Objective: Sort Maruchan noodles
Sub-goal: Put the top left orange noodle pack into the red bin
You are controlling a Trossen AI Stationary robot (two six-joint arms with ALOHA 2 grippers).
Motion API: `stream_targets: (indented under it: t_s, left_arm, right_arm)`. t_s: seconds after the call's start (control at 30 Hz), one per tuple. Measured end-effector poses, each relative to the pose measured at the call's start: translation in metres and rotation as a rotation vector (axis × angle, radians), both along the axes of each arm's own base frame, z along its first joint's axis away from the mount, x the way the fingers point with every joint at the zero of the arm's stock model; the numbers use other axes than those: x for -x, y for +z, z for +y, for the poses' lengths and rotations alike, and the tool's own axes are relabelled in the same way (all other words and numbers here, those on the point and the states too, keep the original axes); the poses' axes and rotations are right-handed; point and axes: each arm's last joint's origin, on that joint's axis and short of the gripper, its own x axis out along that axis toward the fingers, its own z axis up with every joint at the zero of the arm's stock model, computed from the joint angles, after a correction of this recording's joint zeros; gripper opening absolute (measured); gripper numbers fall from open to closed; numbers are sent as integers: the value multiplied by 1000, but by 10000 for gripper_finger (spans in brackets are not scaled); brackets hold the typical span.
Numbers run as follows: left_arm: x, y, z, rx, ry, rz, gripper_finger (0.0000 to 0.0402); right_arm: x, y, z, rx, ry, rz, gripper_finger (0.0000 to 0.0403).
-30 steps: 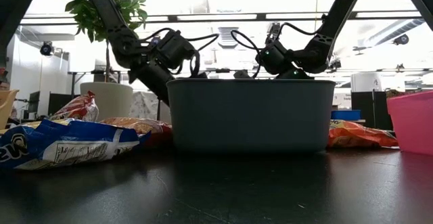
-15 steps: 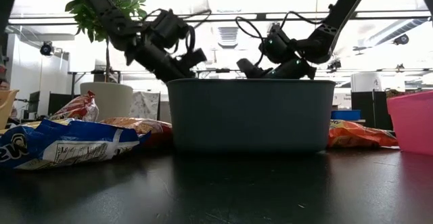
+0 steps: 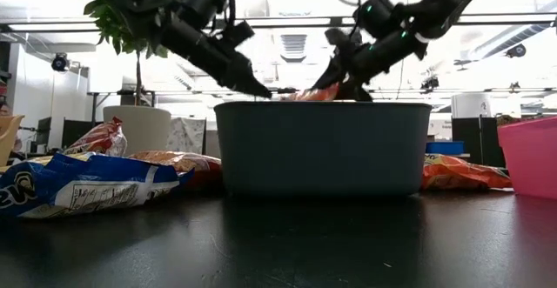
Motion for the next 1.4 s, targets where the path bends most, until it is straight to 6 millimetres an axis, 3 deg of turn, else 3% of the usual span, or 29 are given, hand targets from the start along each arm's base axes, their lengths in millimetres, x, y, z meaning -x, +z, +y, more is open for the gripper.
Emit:
stream_targets:
  t_s: [0.23, 0.47, 0.73, 1.0, 1.4]
  left_arm:
    - [5, 21, -15, 1, -91, -76, 121]
    - [4, 24, -25, 8, -144, -88, 120]
    - [3, 24, -29, 22, -154, -93, 120]
    - [3, 24, -30, 30, -154, -93, 120]
    - [3, 23, -30, 32, -153, -89, 120]
  right_arm:
    - [30, 40, 19, 43, 15, -23, 111]
    - [48, 65, 41, 58, 48, -76, 110]
    - [45, 72, 69, 110, 85, -78, 110]
    - [45, 75, 75, 53, 96, -54, 110]
    - [48, 120, 100, 62, 231, 181, 111]
